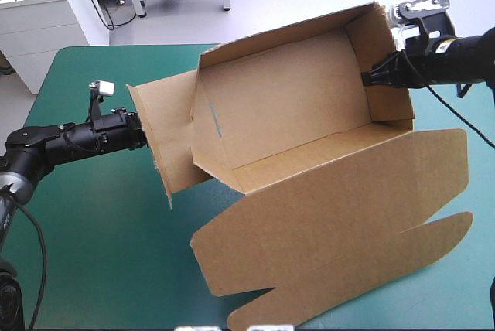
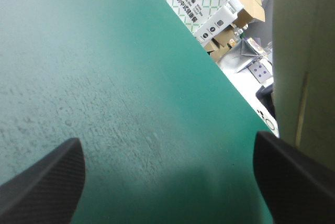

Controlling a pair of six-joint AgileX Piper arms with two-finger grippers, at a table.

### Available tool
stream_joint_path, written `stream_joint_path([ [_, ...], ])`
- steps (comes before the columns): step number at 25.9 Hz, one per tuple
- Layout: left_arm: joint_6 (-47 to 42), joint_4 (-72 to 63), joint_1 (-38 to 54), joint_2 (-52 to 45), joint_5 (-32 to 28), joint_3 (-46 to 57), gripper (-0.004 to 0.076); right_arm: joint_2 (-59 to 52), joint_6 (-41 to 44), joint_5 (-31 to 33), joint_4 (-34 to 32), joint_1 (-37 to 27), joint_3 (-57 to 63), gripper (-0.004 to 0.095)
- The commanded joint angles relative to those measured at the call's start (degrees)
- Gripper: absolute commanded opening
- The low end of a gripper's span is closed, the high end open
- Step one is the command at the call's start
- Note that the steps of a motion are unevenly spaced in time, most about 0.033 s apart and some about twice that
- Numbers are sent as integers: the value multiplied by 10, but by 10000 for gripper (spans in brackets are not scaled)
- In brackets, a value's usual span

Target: Fold the box

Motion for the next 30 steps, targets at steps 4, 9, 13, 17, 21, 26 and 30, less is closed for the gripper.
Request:
stream_joint_path([
  [4,1,-67,-3,-78,67,-14,620,7,70,-96,-43,58,-15,3],
  [9,0,-80,-3,-109,67,-14,620,19,115,-143,-98,109,-15,4],
  [13,-5,-81,-20,-109,67,-14,620,19,118,-168,-103,131,-15,4],
  [17,0,-98,-44,-109,67,-14,620,21,144,-176,-152,149,-15,4],
  [21,-8,-98,-59,-109,20,-19,620,21,158,-176,-177,159,-15,4],
  [26,-65,-37,-99,-108,-64,-60,620,23,172,-185,-178,159,-15,3],
  [30,-187,96,-153,-108,-186,-115,620,24,182,-194,-185,159,-15,3],
])
